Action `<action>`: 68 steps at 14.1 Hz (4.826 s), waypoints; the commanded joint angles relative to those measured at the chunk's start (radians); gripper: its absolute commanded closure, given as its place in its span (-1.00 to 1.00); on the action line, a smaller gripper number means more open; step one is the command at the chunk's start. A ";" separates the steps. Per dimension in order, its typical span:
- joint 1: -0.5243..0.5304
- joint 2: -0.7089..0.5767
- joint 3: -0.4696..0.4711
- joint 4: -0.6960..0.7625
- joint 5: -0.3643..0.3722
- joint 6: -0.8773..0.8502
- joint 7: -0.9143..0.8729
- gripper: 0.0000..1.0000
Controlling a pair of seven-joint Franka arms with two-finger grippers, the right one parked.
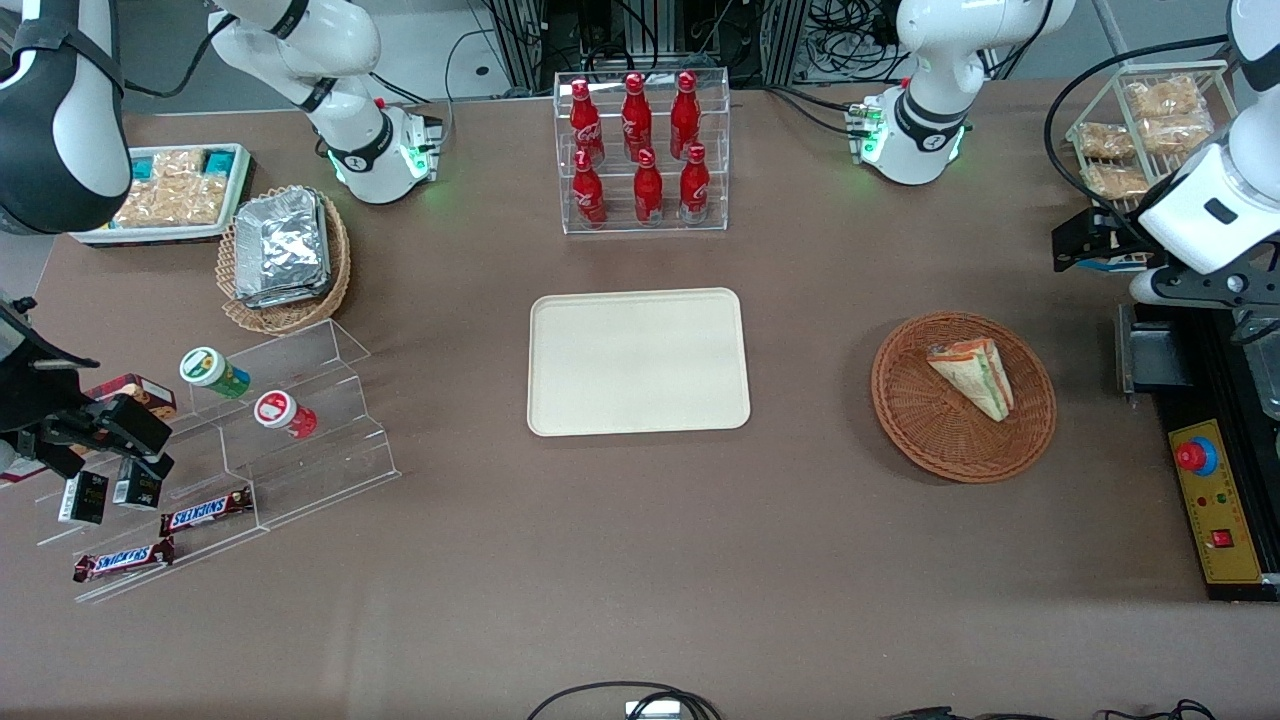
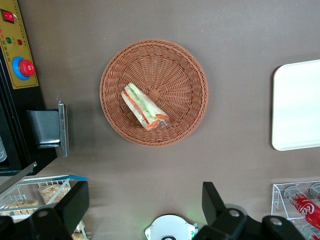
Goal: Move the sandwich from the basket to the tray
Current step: 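Move the left gripper over the wrapped sandwich in the wicker basket, then lower the open left gripper around the sandwich and close it, then lift the sandwich up out of the basket with the left gripper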
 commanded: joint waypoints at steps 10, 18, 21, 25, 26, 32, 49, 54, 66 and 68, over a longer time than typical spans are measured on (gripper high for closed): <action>0.000 0.016 0.012 -0.113 0.000 0.090 -0.075 -1.00; -0.001 -0.017 0.065 -0.417 -0.002 0.403 -0.240 -1.00; -0.001 -0.017 0.065 -0.507 0.001 0.511 -0.358 -1.00; -0.003 -0.008 0.063 -0.636 0.006 0.689 -0.489 -1.00; -0.003 -0.002 0.065 -0.653 0.006 0.716 -0.509 -1.00; 0.010 0.045 0.066 -0.783 0.007 0.939 -0.585 -1.00; 0.025 0.216 0.109 -0.839 0.010 1.178 -0.632 1.00; 0.027 0.155 0.115 -0.833 0.032 1.106 -0.601 1.00; 0.008 -0.005 0.010 -0.379 0.007 0.372 -0.256 1.00; 0.008 -0.005 -0.055 -0.345 0.007 0.362 -0.254 1.00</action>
